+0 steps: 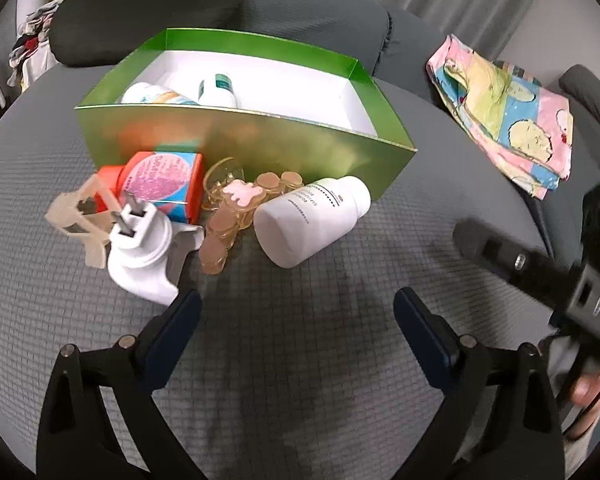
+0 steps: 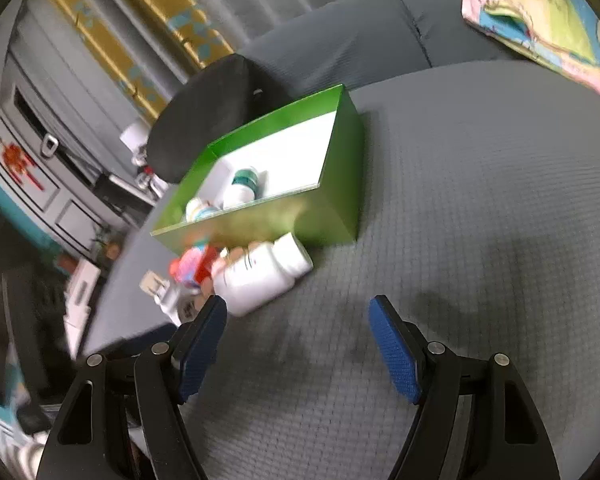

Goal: Organize rigid objects
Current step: 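Move the right tool to the large white bottle and close on it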

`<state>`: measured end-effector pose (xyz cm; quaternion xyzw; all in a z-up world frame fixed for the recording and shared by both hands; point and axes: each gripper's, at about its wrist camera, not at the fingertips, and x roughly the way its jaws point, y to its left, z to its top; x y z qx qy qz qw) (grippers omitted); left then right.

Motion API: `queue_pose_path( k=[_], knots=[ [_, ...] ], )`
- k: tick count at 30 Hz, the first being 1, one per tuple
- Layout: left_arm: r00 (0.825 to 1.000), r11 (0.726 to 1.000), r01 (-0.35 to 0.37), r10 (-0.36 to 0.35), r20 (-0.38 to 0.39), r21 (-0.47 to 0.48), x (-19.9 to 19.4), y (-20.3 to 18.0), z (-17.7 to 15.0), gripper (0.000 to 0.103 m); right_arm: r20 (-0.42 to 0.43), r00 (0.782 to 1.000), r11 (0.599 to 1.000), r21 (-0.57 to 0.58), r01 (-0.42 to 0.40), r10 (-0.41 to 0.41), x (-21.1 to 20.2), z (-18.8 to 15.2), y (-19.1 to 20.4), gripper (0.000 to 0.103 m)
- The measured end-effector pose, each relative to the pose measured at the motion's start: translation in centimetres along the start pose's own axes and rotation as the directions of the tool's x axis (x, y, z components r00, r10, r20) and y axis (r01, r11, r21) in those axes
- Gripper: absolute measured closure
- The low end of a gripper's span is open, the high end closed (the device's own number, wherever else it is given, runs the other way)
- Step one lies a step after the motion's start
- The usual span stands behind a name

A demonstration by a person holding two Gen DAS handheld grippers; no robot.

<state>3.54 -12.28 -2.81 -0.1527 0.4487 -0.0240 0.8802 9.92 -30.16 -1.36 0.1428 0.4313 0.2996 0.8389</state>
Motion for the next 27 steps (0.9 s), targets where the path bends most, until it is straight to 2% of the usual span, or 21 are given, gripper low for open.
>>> queue_pose_path(
  k=[3,9,11,14,17,19,21,23,27],
  knots=[
    [1.0,1.0,-0.014,0.014,-0.015,0.009,1.0,-0.2,0.2,0.02,-0.032,0.999,1.0,-0.002,-0.028,0.028,1.2,0.7,-0.4,0.028],
    [0.999,0.999,-0.039,0.039,0.001,0.03,2.2,-0.9,1.1,0.022,-0.103,0.993,0.999,-0.014,-0.05,0.049,4.7,2.0,-0.7,0.028],
    [0.999,0.997,-0.052,0.052,0.009,0.05,2.6,-1.3,1.4,0.028,-0.121,0.99,0.997,0.006,-0.078,0.078,5.9,2.4,-1.0,0.028],
    [0.998,0.996,-0.056,0.055,0.013,0.064,3.1,-1.4,1.7,0.029,-0.141,0.984,0.994,0.034,-0.106,0.11,7.3,2.9,-1.5,0.028],
    [0.999,0.997,-0.045,0.044,0.013,0.065,3.7,-1.4,2.1,0.029,-0.159,0.974,0.986,0.066,-0.154,0.162,8.6,3.2,-1.6,0.028],
    [0.999,0.997,-0.036,0.036,0.006,0.068,4.0,-1.2,2.2,0.035,-0.168,0.969,0.983,0.078,-0.168,0.179,9.2,3.2,-1.6,0.028],
    [0.999,0.998,-0.027,0.028,-0.016,0.06,4.4,-0.8,2.2,0.046,-0.183,0.964,0.98,0.088,-0.181,0.194,10.0,3.2,-1.5,0.028],
    [0.999,0.998,-0.023,0.025,-0.032,0.056,4.7,-0.4,2.1,0.05,-0.186,0.959,0.975,0.099,-0.199,0.215,10.5,3.2,-1.5,0.028],
    [0.999,0.998,-0.019,0.022,-0.044,0.061,4.9,-0.3,2.3,0.05,-0.197,0.955,0.974,0.089,-0.207,0.221,11.0,3.0,-1.0,0.029]
  ],
)
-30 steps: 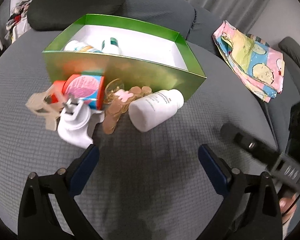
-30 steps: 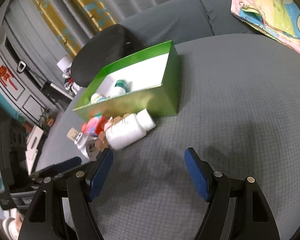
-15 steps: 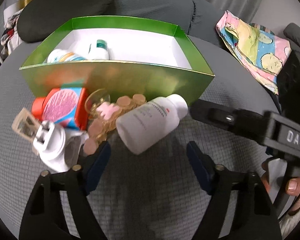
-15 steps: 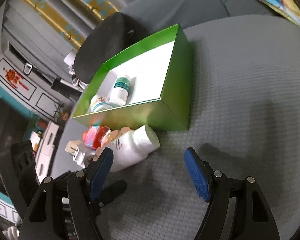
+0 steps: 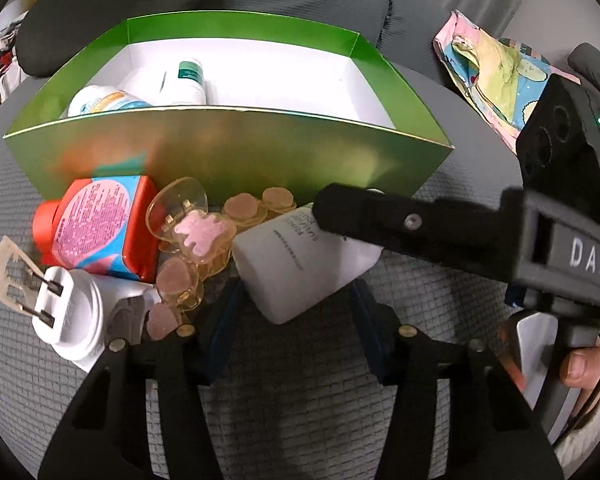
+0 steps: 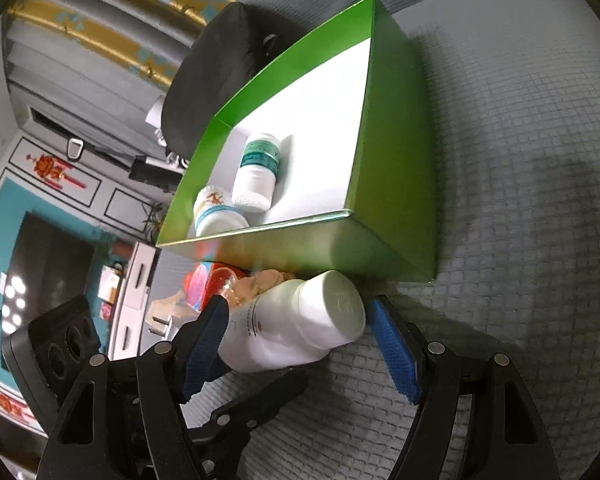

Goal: Organize rigid objects
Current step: 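Move the right tool to the large white bottle and close on it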

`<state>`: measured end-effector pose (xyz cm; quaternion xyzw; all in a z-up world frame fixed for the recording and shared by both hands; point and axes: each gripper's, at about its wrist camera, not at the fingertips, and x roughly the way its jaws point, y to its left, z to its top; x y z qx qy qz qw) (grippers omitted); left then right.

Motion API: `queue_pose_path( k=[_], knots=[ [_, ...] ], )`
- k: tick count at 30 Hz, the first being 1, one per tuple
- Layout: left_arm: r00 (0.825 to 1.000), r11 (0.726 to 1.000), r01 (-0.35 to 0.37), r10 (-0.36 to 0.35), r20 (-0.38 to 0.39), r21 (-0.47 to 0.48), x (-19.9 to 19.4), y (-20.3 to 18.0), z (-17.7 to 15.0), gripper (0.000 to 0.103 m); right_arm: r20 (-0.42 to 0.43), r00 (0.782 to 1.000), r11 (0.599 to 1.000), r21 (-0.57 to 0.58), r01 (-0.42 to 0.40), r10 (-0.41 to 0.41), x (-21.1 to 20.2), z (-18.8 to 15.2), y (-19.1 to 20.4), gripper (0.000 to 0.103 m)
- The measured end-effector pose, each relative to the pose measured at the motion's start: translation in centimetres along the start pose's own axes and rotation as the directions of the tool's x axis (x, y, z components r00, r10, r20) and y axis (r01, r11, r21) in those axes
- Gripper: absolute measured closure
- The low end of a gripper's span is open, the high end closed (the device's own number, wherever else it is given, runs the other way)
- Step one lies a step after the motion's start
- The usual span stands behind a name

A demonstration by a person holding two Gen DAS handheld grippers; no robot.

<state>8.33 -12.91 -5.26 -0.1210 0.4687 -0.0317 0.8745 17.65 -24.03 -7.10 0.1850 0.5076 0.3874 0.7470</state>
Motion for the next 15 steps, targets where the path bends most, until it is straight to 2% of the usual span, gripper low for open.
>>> queue_pose_path(
  k=[1,12,13,14,15],
  knots=[
    [1.0,1.0,-0.004,0.004,-0.004,0.01,0.0,0.0,0.0,0.049,-0.007,1.0,1.0,-0.006,0.005,-0.005,0.1,-0.1,0.1,0.036],
    [1.0,0.996,0.023,-0.022,-0.012,0.089,-0.1,-0.4,0.5,0.049,0.048,0.998,0.999,-0.033,0.03,-0.028,-1.5,-1.2,1.2,0.042],
    [1.0,0.995,0.03,-0.029,-0.007,0.1,-0.3,-0.6,0.5,0.051,0.051,0.998,0.999,-0.033,0.025,-0.024,-1.8,-1.4,1.2,0.043],
    [0.999,0.993,0.036,-0.035,-0.005,0.112,-0.6,-0.8,0.4,0.057,0.047,0.999,0.999,-0.035,0.004,-0.003,-2.1,-1.7,1.4,0.051],
    [0.999,0.992,0.032,-0.031,-0.004,0.121,-0.8,-0.9,0.3,0.057,0.053,0.999,0.999,-0.038,-0.004,0.006,-2.3,-2.0,1.6,0.052]
  ],
)
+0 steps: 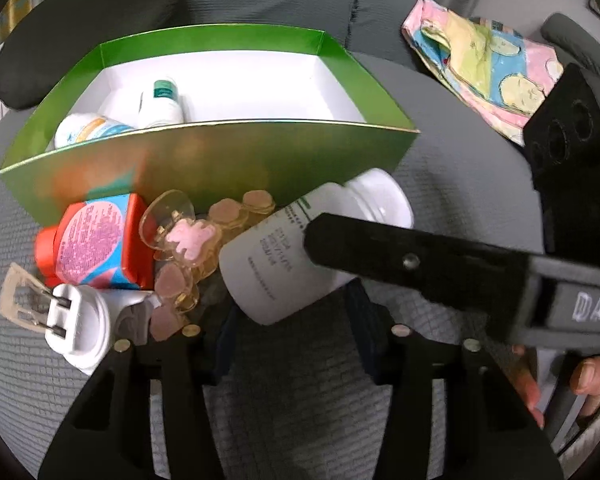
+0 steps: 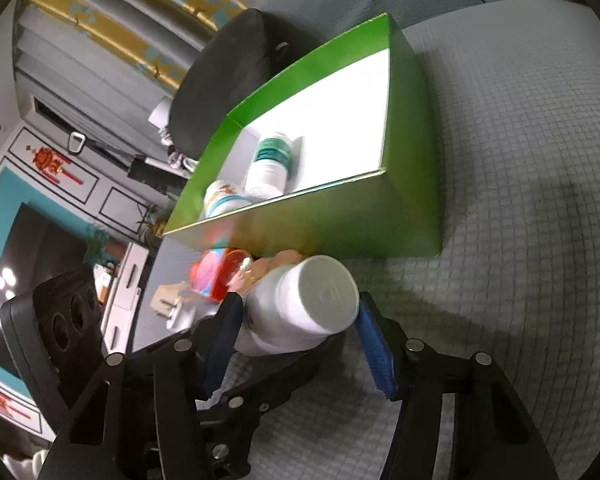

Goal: Organize rigid objects
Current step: 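Move the right tool to the large white bottle and close on it, then lift the large white bottle with the right tool over the green box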

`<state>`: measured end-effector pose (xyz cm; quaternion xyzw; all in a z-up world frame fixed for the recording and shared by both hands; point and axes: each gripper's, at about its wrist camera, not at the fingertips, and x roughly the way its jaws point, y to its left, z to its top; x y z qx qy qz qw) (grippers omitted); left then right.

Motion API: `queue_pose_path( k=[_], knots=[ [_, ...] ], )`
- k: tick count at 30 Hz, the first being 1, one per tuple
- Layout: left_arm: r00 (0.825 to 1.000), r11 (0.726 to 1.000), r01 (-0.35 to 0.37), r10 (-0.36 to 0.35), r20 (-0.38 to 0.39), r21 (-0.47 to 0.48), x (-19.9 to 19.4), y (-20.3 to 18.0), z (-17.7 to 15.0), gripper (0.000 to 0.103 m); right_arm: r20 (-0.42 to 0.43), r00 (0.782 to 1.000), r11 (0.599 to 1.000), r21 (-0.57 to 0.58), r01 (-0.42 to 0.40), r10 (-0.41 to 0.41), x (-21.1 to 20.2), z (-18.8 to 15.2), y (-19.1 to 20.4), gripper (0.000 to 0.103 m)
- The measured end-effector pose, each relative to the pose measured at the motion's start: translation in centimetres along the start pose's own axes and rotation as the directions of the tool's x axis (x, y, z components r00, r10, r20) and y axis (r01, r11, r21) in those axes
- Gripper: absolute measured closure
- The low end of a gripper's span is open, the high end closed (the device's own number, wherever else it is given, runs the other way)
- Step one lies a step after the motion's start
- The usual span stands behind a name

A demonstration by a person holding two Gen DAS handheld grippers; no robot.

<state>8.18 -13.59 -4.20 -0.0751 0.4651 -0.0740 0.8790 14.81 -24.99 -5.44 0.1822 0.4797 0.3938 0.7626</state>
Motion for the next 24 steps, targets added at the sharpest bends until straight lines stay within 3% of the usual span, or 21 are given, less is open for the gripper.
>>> queue_pose_path(
  k=[7,24],
  knots=[
    [0.999,0.994,0.018,-0.022,0.038,0.104,-1.7,-1.3,-0.9,0.057,0.071,0.997,1.0,0.012,0.009,-0.009,-1.7,-0.4,1.0,0.052],
    [0.984,0.981,-0.009,-0.026,0.175,0.195,-8.0,-0.2,0.3,0.057,0.169,0.985,0.996,-0.089,-0.011,0.026,-5.8,-0.1,6.8,0.052]
  ],
)
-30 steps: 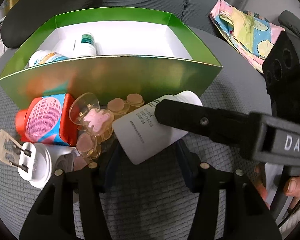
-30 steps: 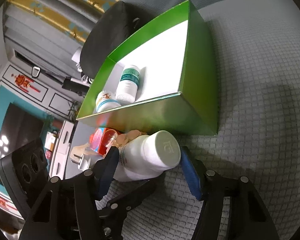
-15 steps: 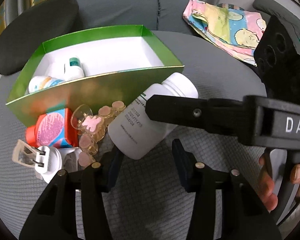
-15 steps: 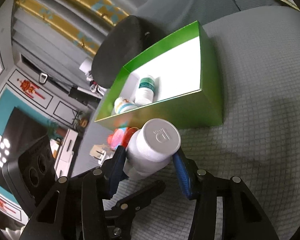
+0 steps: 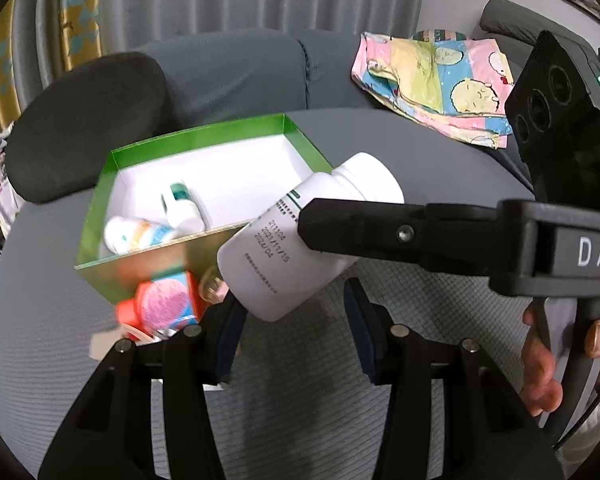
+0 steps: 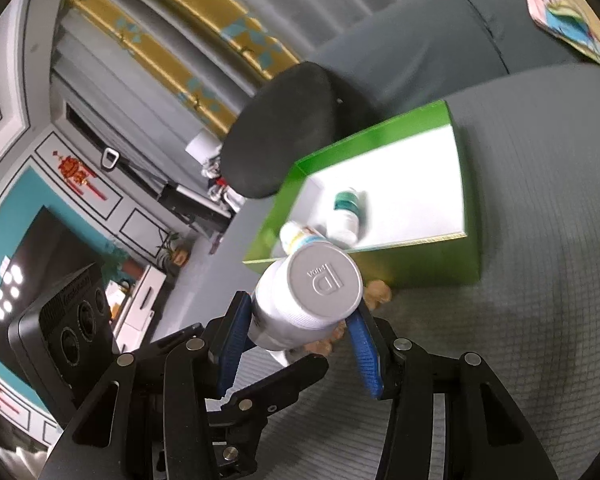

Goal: Organize rigid objects
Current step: 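Lift the large white bottle with the right tool over the green box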

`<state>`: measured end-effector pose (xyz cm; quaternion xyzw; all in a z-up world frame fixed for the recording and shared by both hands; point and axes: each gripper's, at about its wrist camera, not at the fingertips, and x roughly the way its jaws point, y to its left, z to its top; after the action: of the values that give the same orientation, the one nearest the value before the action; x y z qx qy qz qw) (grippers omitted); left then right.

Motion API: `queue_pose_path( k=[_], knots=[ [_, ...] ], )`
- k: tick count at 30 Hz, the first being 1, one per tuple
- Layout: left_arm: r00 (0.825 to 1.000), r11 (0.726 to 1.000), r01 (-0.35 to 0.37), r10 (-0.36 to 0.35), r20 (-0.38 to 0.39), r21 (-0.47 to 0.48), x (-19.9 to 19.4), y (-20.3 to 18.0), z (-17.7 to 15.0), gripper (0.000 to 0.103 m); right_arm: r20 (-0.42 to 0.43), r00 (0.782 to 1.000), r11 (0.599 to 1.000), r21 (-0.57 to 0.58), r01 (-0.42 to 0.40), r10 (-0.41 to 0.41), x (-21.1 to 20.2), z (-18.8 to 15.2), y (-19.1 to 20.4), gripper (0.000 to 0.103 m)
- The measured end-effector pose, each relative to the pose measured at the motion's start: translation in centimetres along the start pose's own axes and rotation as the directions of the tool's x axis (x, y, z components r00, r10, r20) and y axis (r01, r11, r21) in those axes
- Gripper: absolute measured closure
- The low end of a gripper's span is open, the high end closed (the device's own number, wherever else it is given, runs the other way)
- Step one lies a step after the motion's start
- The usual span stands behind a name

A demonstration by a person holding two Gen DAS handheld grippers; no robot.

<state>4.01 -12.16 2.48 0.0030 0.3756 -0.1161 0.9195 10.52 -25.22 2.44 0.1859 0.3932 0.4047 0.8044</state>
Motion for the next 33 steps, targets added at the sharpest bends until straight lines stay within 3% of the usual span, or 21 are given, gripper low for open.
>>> queue_pose_path(
  k=[16,33],
  knots=[
    [0.998,1.0,-0.019,0.019,0.053,-0.003,-2.6,3.7,3.1,0.057,0.023,0.999,0.998,-0.054,-0.024,0.025,1.4,3.2,4.0,0.052],
    [1.0,0.999,0.003,-0.002,0.003,-0.046,1.5,7.0,5.3,0.057,-0.009,1.0,1.0,-0.011,-0.007,0.007,5.5,5.6,2.0,0.052]
  ],
)
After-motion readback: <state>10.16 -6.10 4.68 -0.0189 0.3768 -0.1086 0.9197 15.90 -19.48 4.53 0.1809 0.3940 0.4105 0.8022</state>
